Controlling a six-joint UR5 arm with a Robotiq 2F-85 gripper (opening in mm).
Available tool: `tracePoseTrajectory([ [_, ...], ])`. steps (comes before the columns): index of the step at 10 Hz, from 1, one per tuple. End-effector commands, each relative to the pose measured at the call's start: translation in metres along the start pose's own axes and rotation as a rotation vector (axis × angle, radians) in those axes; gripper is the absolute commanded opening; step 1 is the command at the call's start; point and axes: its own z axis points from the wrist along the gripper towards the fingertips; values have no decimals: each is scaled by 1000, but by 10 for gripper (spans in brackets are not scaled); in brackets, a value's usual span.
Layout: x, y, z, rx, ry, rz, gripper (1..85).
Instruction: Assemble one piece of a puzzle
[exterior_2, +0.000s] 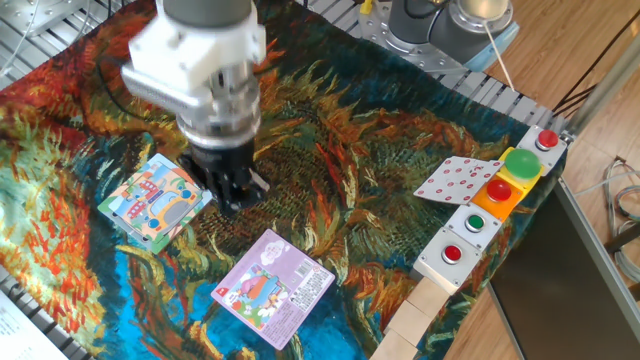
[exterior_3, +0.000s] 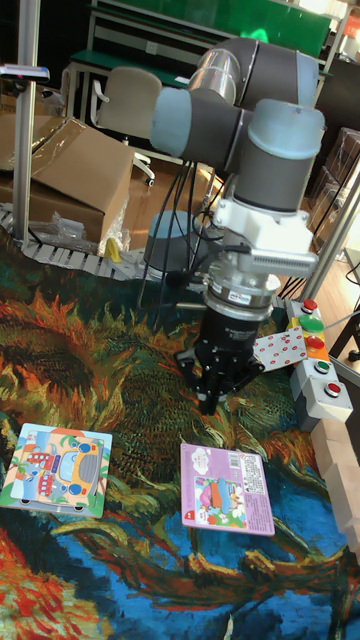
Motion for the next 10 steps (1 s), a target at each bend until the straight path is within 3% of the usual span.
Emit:
tracePoseTrajectory([
  [1,4,9,8,3,56,8,143],
  [3,10,8,8,6,77,4,150],
  [4,7,12,8,-8,65,20,200],
  [5,4,24,8,-56,58,45,327],
  [7,-14,31,29,-87,49,38,350],
  [8,-20,26,34,-67,35,40,350],
  [10,-21,10,27,-16,18,45,317],
])
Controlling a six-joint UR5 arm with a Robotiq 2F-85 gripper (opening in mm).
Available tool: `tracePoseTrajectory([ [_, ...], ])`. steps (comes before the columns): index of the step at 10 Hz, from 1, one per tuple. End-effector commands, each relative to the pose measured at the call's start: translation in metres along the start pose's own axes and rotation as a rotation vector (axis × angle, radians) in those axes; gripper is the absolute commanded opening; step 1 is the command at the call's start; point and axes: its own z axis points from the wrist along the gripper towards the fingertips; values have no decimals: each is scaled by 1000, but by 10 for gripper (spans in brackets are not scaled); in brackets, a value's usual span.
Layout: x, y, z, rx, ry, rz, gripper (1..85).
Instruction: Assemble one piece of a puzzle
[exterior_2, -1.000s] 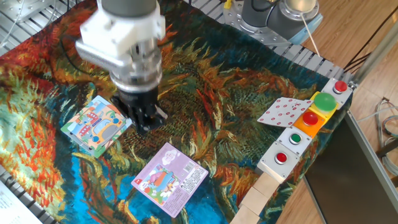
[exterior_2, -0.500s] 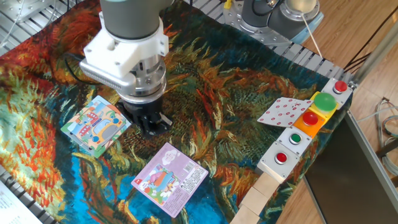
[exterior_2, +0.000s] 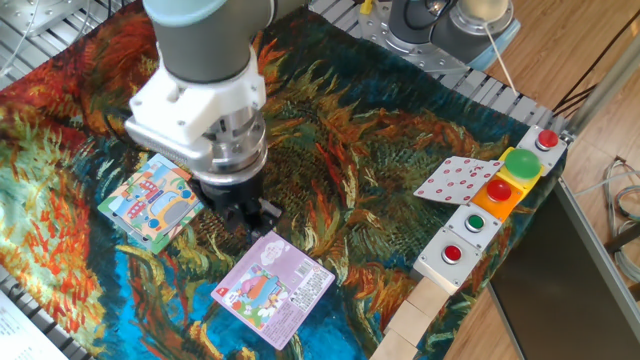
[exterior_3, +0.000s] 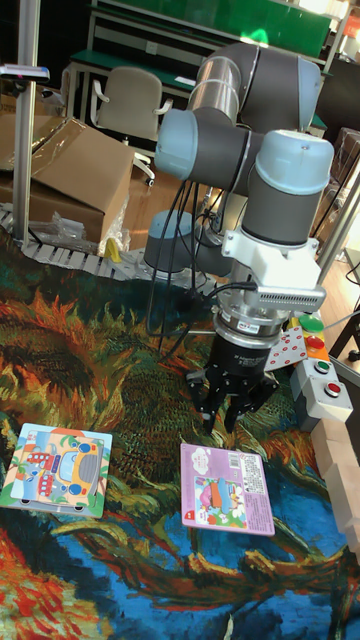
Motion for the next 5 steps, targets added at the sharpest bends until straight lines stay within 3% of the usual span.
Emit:
tracePoseTrajectory([
  [1,-9,-5,1,10,-22,24,317],
  [3,-9,-12,1,36,-24,25,313],
  [5,-9,-7,1,14,-22,58,293],
])
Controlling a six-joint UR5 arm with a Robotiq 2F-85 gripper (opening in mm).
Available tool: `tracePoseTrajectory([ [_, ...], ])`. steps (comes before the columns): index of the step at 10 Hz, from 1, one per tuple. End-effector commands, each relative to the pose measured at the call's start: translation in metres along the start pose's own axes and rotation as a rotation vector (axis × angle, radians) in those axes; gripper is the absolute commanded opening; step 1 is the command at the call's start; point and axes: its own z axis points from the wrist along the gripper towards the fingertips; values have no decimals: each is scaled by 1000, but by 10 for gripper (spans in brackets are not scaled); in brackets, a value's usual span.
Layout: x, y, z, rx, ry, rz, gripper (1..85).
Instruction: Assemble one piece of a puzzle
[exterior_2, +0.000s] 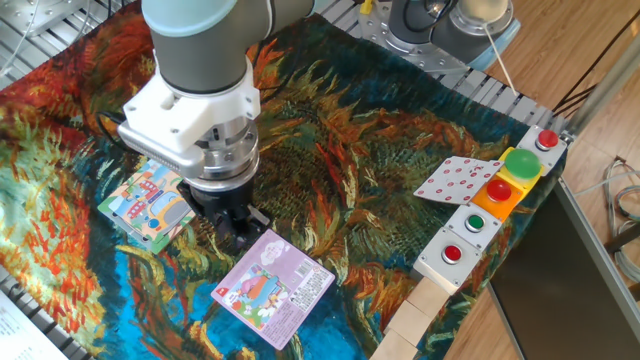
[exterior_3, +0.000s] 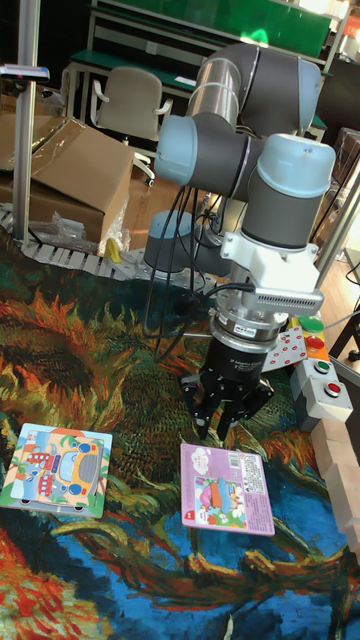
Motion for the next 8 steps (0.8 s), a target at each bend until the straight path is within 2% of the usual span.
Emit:
tracePoseTrajectory([
  [1,-1,1,-1,-11,1,40,263],
  [5,-6,2,-1,-14,-20,44,247],
  [8,-6,11,-1,-48,-17,66,257],
])
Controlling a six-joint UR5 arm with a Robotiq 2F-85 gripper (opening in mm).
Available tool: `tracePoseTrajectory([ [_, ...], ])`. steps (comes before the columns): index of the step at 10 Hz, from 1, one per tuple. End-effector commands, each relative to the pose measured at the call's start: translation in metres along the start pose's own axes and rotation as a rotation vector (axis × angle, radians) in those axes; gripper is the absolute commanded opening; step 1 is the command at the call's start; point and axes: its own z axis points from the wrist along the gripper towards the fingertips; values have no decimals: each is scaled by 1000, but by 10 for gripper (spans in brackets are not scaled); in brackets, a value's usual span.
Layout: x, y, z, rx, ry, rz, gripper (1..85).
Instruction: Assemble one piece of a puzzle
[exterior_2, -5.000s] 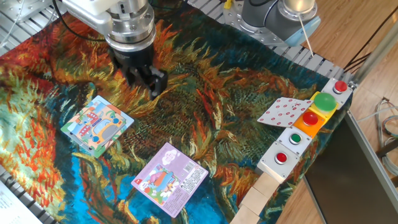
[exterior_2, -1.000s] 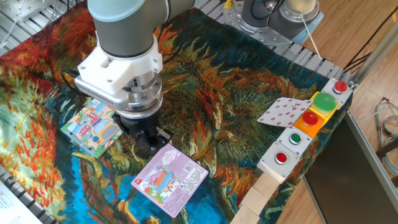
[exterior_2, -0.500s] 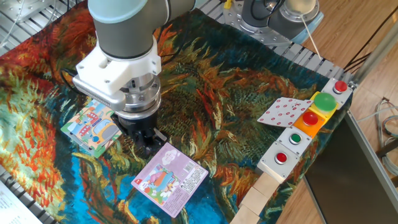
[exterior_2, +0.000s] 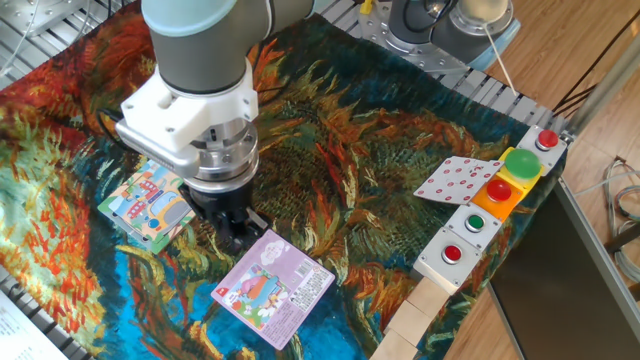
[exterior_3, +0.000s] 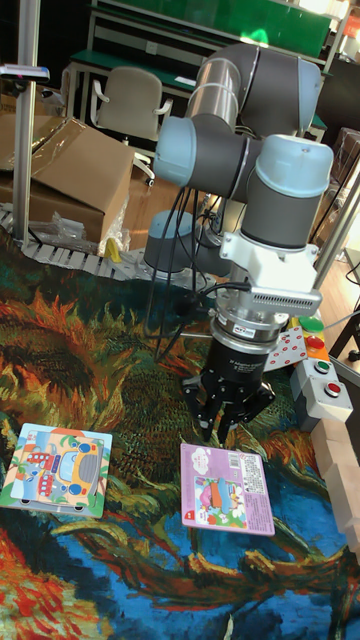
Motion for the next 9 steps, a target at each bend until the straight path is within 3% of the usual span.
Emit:
tracePoseTrajectory([
  [1,0,9,-1,-38,3,29,267],
  [3,-9,18,21,-35,10,33,333],
  [5,-9,23,34,-23,25,49,353],
  [9,1,19,31,-3,59,31,363],
])
